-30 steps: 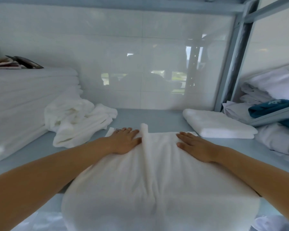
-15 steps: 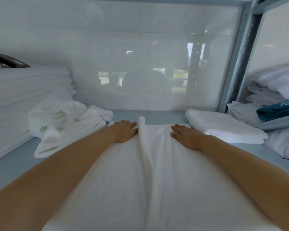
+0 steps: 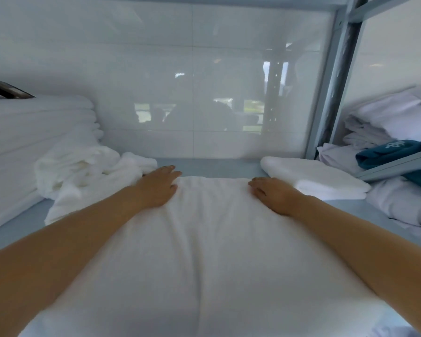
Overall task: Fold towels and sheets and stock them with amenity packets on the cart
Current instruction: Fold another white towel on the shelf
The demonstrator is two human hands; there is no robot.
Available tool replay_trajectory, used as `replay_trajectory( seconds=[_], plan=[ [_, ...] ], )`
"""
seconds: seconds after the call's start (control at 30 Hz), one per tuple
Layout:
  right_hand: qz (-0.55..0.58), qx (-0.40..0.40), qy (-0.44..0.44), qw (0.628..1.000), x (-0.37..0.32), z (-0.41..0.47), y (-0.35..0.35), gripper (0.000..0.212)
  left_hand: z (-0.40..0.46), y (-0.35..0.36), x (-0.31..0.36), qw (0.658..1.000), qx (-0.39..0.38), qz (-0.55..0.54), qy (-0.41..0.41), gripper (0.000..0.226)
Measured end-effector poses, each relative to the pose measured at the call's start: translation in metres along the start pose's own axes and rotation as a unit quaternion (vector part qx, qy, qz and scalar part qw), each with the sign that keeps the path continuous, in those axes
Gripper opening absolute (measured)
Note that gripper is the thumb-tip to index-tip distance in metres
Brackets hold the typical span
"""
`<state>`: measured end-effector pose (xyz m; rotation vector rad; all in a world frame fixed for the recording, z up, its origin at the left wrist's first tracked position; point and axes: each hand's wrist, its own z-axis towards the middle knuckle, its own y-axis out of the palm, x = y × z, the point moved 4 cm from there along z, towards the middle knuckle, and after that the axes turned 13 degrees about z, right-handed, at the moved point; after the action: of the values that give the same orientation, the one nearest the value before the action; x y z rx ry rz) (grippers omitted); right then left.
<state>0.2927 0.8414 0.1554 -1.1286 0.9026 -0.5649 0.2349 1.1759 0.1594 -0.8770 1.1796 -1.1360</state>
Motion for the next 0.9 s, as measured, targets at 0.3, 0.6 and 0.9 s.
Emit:
replay_trajectory(
  seconds=[0.3,0.6,0.9],
  plan=[
    [0.117,-0.104,-0.02,0.988,-0.055,-0.104,-0.001,0.068,-0.158,-0.032,0.017,0.98,-0.152,-0.122,0.038,0.084],
    [0.042,-0.145,-0.017,0.988,-0.037,-0.133,0.009,0.068,-0.185,-0.007,0.003,0.983,-0.144,-0.106,0.047,0.08],
    [0.071,-0.118,-0.024,0.99,-0.025,-0.086,0.009,0.072,-0.144,-0.003,-0.013,0.984,-0.144,-0.097,0.045,0.078]
  ],
)
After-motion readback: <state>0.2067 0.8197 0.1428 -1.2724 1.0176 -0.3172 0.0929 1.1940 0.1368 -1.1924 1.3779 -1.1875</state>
